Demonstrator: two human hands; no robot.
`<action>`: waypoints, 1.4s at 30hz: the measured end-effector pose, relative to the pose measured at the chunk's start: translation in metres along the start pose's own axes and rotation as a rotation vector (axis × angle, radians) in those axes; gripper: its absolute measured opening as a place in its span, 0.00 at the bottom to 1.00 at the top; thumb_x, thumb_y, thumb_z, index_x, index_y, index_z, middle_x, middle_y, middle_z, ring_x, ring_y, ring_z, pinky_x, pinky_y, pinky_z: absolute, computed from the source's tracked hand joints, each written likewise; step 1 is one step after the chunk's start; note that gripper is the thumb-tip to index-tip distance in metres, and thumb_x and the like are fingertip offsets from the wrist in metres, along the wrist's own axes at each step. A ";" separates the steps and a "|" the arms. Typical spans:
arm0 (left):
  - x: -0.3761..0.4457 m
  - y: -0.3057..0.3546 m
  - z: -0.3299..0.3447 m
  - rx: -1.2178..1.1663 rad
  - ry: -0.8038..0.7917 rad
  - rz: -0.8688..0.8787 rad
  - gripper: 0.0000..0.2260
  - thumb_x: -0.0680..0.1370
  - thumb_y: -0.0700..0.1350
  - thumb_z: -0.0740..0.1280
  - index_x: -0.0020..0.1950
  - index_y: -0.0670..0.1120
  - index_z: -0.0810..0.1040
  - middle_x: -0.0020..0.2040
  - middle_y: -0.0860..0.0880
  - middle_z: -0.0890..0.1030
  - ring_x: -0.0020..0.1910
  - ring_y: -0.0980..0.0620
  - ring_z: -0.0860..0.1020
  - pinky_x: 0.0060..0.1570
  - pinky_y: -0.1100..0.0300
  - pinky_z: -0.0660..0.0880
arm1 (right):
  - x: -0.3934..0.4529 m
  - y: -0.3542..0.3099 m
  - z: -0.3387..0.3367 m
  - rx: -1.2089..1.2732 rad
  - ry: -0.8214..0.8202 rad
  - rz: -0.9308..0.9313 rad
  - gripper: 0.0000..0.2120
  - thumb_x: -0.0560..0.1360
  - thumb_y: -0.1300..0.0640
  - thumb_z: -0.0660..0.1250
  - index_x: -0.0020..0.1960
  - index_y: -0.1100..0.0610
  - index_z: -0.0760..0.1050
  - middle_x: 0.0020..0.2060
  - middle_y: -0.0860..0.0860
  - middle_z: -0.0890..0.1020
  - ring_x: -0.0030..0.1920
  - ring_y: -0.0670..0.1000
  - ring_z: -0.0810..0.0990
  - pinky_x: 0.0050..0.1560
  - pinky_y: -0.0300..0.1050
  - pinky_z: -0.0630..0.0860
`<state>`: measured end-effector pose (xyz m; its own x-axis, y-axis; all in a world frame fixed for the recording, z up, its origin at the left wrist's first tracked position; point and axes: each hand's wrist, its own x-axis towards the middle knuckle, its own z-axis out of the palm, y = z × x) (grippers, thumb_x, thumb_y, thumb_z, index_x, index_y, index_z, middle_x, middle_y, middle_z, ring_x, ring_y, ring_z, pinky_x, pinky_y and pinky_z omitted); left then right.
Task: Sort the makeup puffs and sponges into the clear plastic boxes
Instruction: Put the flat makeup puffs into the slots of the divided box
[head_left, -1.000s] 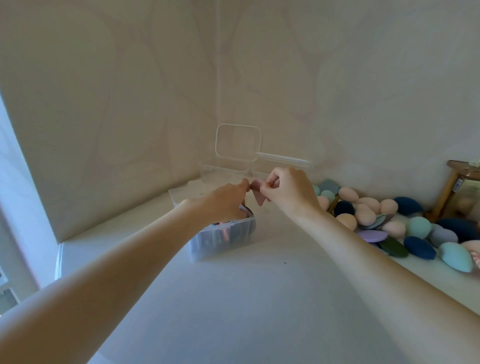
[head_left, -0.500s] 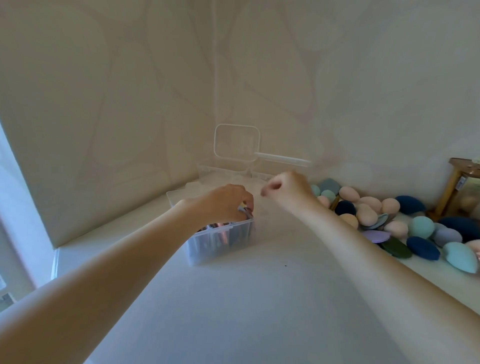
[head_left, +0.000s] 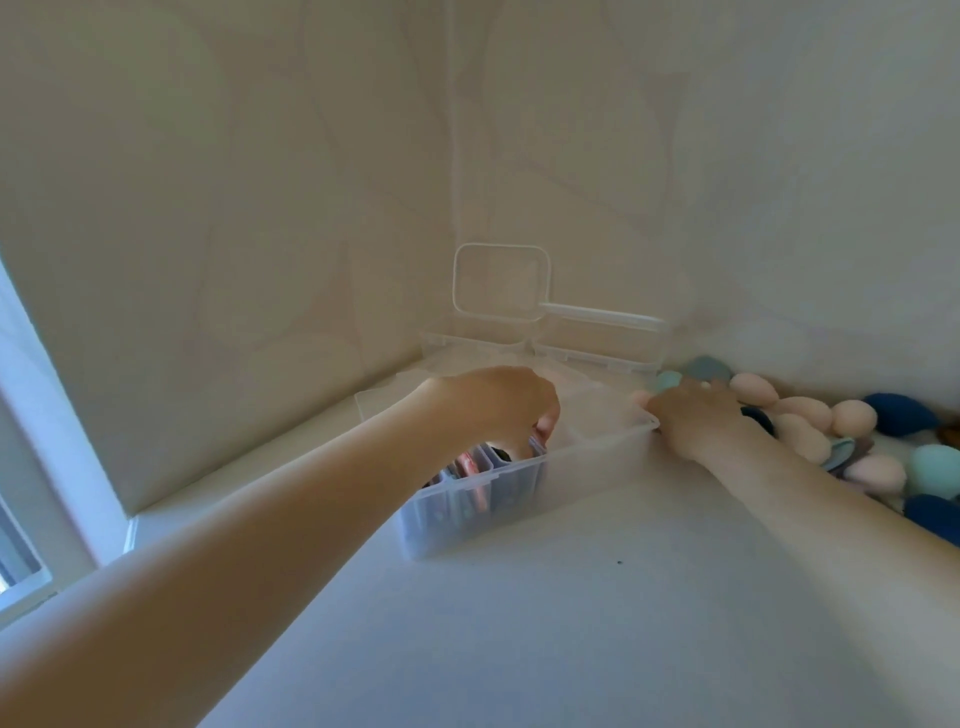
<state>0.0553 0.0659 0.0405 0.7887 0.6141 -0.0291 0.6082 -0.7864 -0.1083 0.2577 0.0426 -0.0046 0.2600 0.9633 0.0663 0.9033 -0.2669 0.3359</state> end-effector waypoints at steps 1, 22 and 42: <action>0.001 0.000 0.000 0.000 0.002 0.004 0.12 0.74 0.42 0.67 0.58 0.46 0.76 0.58 0.49 0.77 0.55 0.49 0.74 0.48 0.63 0.66 | 0.001 -0.001 0.002 -0.032 0.004 0.001 0.15 0.80 0.61 0.52 0.63 0.50 0.68 0.67 0.53 0.70 0.70 0.56 0.63 0.70 0.56 0.58; -0.020 0.003 -0.008 -0.026 -0.072 0.030 0.08 0.73 0.39 0.68 0.51 0.45 0.80 0.46 0.53 0.74 0.50 0.52 0.75 0.50 0.62 0.72 | -0.013 0.021 0.019 0.066 0.053 0.067 0.16 0.81 0.54 0.49 0.66 0.51 0.68 0.65 0.53 0.71 0.68 0.56 0.63 0.67 0.54 0.60; -0.003 0.027 -0.009 -0.079 0.006 0.098 0.13 0.73 0.34 0.64 0.52 0.47 0.81 0.55 0.52 0.78 0.56 0.52 0.75 0.56 0.63 0.71 | -0.008 0.027 0.018 0.356 -0.102 0.013 0.15 0.78 0.45 0.53 0.59 0.50 0.69 0.69 0.56 0.67 0.71 0.60 0.61 0.70 0.58 0.59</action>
<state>0.0699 0.0420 0.0470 0.8452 0.5336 -0.0299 0.5329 -0.8457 -0.0269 0.2866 0.0273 -0.0129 0.2884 0.9570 -0.0312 0.9573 -0.2889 -0.0136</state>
